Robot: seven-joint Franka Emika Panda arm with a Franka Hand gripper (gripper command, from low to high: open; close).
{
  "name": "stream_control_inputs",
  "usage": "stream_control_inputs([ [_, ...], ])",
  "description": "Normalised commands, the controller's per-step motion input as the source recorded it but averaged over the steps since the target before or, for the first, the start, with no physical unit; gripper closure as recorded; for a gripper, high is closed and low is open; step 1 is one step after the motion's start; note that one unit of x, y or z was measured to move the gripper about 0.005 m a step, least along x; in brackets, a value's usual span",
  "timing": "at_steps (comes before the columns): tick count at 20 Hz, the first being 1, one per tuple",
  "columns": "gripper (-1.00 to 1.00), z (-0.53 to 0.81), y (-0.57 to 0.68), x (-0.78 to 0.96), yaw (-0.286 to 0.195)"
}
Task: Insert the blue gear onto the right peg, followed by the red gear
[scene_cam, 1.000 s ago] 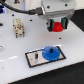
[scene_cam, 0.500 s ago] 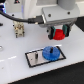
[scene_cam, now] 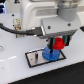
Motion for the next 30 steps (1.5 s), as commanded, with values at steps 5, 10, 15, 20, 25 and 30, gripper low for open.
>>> stream_control_inputs([
  [5, 1.0, -0.12, -0.05, 0.07, 0.0],
  [10, 1.0, -0.05, -0.05, 0.02, 0.0],
  [15, 1.0, 0.16, -0.01, 0.0, 0.0],
  [20, 1.0, -0.01, -0.06, 0.01, 0.0],
  [25, 1.0, 0.09, -0.05, 0.06, 0.0],
  [30, 1.0, 0.29, -0.24, -0.02, 0.0],
])
